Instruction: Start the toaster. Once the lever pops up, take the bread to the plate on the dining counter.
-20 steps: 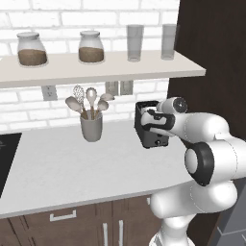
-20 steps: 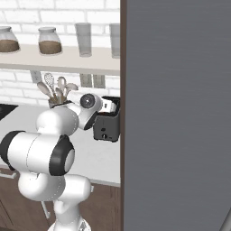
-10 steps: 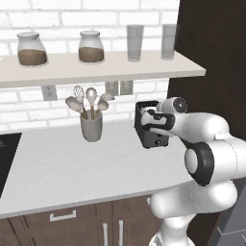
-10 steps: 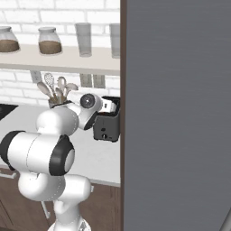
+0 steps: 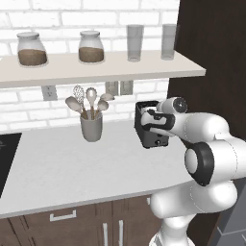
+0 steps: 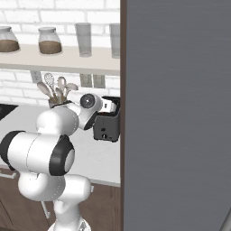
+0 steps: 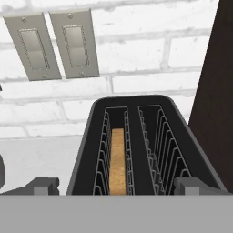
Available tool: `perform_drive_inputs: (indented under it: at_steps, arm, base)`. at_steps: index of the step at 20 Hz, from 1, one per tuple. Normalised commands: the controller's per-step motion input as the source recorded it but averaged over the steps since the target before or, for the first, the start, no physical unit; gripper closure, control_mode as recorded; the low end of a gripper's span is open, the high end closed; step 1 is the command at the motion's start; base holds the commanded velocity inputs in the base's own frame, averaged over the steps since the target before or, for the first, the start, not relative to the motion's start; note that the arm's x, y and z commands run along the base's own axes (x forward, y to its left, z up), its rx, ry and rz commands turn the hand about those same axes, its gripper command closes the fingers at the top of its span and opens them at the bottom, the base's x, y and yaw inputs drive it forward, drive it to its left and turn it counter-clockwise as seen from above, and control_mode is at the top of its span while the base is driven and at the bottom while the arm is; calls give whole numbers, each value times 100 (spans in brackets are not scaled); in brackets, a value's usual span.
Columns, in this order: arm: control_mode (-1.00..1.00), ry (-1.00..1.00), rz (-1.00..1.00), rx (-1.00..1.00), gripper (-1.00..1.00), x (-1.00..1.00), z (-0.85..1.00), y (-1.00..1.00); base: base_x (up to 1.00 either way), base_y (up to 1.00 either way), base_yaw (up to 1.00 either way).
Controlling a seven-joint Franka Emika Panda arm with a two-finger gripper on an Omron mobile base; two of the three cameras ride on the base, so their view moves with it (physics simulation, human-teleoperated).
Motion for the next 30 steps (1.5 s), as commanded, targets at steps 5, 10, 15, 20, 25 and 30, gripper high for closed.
perform_drive_inputs:
  at_steps: [5,10,15,20,25,30]
  arm:
    - [-100,0,0,0,-100,0,0,0]
    - [-100,0,0,0,-100,0,0,0]
    - [-100,0,0,0,-100,0,0,0]
    - [-100,0,0,0,-100,0,0,0]
    - [-100,0,0,0,-100,0,0,0]
    - [-100,0,0,0,-100,0,0,0]
  base:
    - [0,0,0]
    - [0,0,0]
    - [0,0,0]
    - [0,0,0]
    - [0,0,0]
    - [0,0,0]
